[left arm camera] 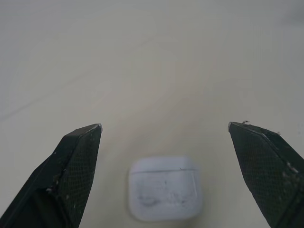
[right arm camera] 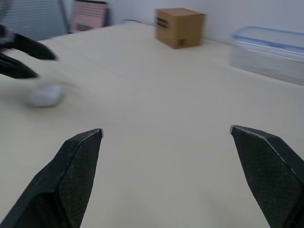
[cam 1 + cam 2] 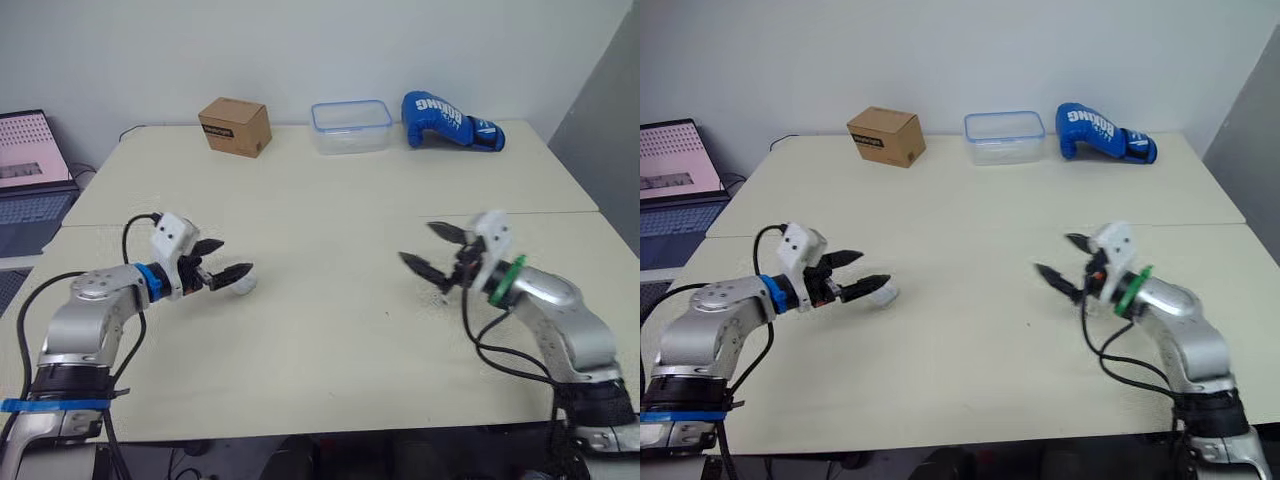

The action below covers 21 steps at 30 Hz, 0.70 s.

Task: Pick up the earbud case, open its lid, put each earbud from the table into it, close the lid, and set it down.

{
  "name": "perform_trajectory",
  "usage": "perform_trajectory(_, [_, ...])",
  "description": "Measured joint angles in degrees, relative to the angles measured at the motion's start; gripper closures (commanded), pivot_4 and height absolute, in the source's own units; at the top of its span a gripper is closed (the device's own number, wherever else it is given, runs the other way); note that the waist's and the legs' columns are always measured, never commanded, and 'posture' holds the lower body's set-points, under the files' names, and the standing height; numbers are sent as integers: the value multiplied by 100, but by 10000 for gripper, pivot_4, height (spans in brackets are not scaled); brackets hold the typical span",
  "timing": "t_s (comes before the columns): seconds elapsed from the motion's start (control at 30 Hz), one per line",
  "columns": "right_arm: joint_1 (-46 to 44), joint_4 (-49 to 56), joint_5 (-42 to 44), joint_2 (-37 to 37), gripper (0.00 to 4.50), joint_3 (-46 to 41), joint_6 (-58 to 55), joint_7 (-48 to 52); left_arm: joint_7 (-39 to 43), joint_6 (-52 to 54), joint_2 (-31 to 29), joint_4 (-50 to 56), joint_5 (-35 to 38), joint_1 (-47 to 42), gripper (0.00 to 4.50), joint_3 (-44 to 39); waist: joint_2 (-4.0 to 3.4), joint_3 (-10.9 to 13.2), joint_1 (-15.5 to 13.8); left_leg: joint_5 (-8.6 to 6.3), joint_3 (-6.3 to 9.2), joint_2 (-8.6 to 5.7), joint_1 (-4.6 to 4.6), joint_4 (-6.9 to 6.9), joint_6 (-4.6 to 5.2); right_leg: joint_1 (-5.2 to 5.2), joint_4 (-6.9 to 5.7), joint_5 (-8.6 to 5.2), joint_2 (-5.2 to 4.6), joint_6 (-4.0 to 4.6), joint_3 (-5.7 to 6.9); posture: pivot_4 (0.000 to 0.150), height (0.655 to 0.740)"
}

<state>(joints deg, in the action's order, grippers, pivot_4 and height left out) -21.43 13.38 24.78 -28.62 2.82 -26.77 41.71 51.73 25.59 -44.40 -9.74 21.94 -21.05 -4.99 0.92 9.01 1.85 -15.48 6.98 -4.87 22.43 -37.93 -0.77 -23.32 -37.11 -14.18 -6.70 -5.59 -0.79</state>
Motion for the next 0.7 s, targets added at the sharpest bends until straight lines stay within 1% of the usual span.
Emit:
perform_trajectory(0.1, [-187,219,69,161,0,529,-283,137,-10,-19,60,-167,-210,55,232,130,1,1,-16,0,2,-1,4,-1,0,-3,0,0,0,0,2,1500,7400])
perform_trajectory(0.17, [-265,319,65,216,0,684,-391,164,-13,-32,79,-313,-323,59,232,141,2,1,-29,0,2,-2,5,-2,0,-4,0,0,-1,0,2,1500,7400])
perform_trajectory(0.37, [-357,415,-73,243,0,753,-463,80,16,-370,183,-876,-652,8,232,242,3,-1,-36,0,2,-3,4,-1,0,-7,-3,0,-2,1,2,1500,7400])
perform_trajectory(0.47, [-354,441,-106,237,0,752,-477,47,50,-526,263,-1078,-704,-90,232,241,2,-1,-41,-1,3,-3,3,-2,1,-7,-8,0,-2,1,3,1500,7400])
perform_trajectory(0.57, [-323,448,-106,237,0,736,-486,10,27,-711,421,-1275,-795,-218,5843,241,1,-2,-60,-1,5,-5,2,-4,1,-4,-9,1,-3,1,5,1500,7400])
perform_trajectory(0.67, [-276,448,-107,230,0,722,-488,-34,22,-742,499,-1366,-849,-314,15275,240,1,-2,-64,-1,5,-9,3,-4,1,-4,-8,1,-5,1,3,1500,7400])
perform_trajectory(0.7, [-271,448,-107,227,0,719,-489,-50,31,-744,516,-1368,-857,-326,17361,238,1,-2,-63,-1,4,-9,3,-4,1,-4,-8,1,-6,1,2,1500,7400])
